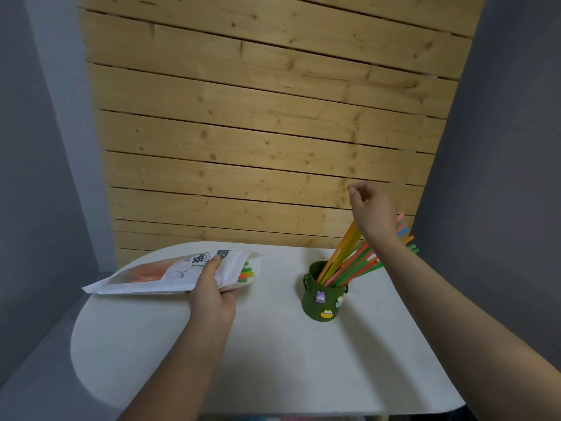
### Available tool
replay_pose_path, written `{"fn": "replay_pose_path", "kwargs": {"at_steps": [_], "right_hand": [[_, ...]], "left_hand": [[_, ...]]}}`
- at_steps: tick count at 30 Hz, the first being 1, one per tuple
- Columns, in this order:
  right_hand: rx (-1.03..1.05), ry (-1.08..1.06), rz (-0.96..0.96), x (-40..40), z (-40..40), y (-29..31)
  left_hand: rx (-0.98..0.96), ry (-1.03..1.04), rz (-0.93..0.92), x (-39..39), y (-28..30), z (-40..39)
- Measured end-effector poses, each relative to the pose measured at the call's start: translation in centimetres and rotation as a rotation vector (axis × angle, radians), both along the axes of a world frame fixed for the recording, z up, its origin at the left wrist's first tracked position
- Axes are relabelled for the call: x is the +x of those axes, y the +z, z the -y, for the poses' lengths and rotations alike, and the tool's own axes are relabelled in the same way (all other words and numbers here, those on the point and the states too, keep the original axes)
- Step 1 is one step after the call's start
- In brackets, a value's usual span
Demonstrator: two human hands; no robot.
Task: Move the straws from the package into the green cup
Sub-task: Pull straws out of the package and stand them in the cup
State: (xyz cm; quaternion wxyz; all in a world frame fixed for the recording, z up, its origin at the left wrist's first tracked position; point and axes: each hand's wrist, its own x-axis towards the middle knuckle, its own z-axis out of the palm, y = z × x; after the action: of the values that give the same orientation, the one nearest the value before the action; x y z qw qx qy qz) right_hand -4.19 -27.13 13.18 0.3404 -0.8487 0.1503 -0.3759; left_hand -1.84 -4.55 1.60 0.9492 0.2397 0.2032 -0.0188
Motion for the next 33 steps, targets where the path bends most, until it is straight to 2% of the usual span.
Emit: {"fn": "replay_pose_path", "kwargs": {"at_steps": [2, 4, 8, 13, 18, 24, 30, 33], "right_hand": [[-0.059, 0.027, -0.159, -0.1, 0.2, -0.1], [-0.052, 0.035, -0.206, -0.3, 0.3, 0.1], [-0.029, 0.049, -0.022, -1.7, 0.5, 1.1], [-0.122, 0.076, 0.035, -4.5, 0.4, 0.7], [-0.205, 0.058, 0.178, -9.0, -1.1, -0.2], [-0.106, -0.058, 0.01, -11.2, -2.8, -4.1], [0.184, -0.08, 0.086, -9.6, -1.8, -5.7], [0.263, -0.07, 0.15, -8.5, -0.9, -5.3]], "left_hand": [[0.005, 0.001, -0.001, 0.0, 0.0, 0.0], [0.015, -0.01, 0.002, 0.0, -0.1, 0.0], [0.008, -0.018, 0.009, -0.1, 0.0, 0.0], [0.026, -0.035, 0.019, -0.5, 0.3, 0.4], [0.046, -0.06, 0.029, -1.2, 0.5, 0.6], [0.06, -0.088, 0.06, -1.7, -0.1, 0.3], [0.062, -0.078, 0.067, -1.6, -0.6, -0.3], [0.07, -0.074, 0.066, -1.6, -0.8, -0.3]]}}
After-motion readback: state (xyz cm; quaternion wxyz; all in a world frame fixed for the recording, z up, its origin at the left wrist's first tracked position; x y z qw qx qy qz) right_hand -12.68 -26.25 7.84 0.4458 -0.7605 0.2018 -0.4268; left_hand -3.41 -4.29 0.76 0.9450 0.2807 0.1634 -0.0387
